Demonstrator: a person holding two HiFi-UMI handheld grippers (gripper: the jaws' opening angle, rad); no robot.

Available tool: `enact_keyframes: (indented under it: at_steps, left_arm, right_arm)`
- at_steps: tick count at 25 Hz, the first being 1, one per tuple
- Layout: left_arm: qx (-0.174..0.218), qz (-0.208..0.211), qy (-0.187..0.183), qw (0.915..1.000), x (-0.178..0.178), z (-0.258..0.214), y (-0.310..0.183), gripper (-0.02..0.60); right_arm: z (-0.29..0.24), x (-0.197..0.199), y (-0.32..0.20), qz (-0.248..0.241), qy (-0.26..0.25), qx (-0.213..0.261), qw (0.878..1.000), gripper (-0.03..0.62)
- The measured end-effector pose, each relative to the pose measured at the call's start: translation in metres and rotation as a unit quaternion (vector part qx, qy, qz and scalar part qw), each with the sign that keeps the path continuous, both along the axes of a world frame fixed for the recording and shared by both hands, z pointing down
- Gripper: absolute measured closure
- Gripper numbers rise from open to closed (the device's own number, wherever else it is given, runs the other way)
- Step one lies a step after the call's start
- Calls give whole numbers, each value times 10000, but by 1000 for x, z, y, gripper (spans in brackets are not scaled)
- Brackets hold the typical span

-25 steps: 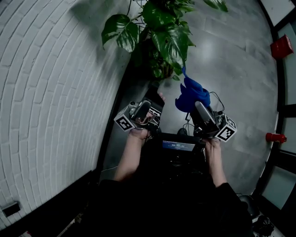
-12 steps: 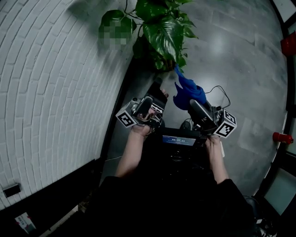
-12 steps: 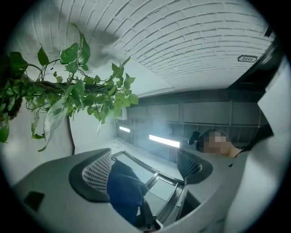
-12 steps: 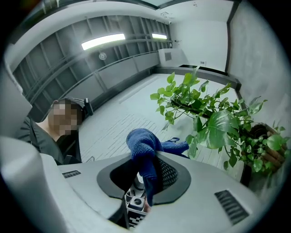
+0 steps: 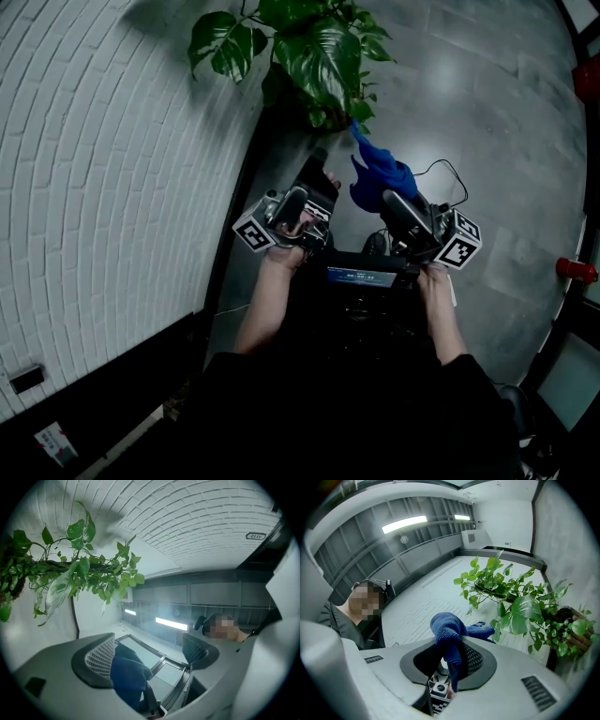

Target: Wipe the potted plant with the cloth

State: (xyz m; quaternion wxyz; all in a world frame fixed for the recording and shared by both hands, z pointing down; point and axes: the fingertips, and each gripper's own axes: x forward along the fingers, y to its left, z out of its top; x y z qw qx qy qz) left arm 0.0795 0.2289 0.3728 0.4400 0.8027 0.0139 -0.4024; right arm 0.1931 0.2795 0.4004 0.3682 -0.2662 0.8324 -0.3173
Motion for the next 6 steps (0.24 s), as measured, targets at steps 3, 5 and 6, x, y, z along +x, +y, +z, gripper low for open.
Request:
enact_keyframes:
  at_steps: [3,5,6]
  left_arm:
    - [6,26,-15,10000,4,4,1,115]
    - [15,53,-27,10000,8,7,3,115]
    - [17,66,-32,10000,9,8,3,115]
  right_arm:
    - [5,3,1,0,-21,-3,10000,499]
    - [9,5,2,10,-29,-15,10000,498]
    - [11,6,2,16,-32,-24,10000,497]
